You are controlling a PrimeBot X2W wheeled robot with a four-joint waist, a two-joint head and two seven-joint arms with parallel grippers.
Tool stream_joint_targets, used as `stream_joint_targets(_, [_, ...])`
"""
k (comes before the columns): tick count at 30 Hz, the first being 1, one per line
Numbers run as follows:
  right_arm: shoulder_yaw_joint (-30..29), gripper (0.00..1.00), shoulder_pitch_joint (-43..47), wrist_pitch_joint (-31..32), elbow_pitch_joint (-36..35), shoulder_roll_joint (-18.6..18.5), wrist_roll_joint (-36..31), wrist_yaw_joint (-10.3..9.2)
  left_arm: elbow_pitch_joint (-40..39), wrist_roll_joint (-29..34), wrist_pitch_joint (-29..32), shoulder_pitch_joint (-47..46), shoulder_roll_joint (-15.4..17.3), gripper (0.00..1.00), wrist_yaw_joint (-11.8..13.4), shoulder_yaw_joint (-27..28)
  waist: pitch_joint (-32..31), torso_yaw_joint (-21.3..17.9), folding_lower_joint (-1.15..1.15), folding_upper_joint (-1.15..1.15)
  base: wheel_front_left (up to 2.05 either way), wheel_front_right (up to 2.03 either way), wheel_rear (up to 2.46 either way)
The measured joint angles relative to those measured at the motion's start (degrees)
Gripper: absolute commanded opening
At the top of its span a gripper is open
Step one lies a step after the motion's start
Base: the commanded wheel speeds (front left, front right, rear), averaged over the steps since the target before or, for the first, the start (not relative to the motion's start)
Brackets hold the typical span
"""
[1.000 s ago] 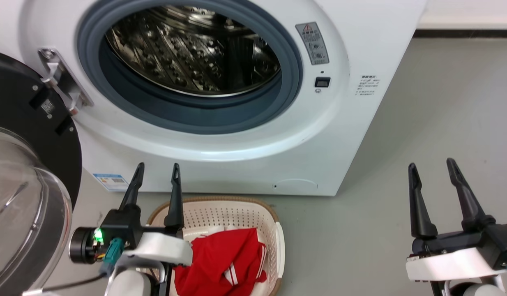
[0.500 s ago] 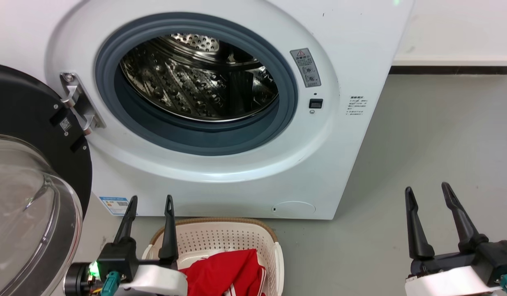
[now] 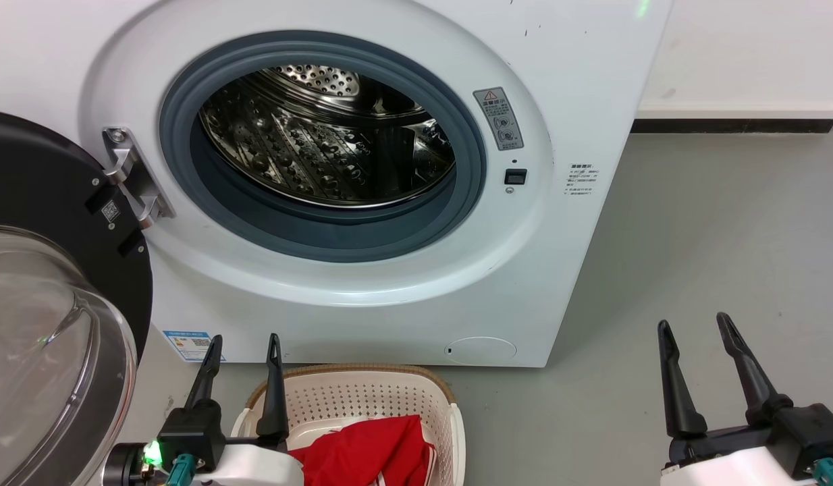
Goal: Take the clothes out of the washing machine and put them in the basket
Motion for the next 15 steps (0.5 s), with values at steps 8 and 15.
stream_joint_targets(8, [0.13,0.0,0.69,0.08,2.76,0.08,0.13,0.0,2.94,-0.05,0.31,1.03,-0.04,0.0,-0.18,-0.19,0.03,-0.07,0.0,0.0,0.0,0.0,0.0])
stream_joint_targets(15, [0.25,0.0,0.65,1.38,4.16,-0.1,8.25,0.0,4.06,-7.59,2.35,1.11,-0.05,0.0,-0.8,0.55,-0.05,-0.06,0.0,0.0,0.0,0.0,0.0])
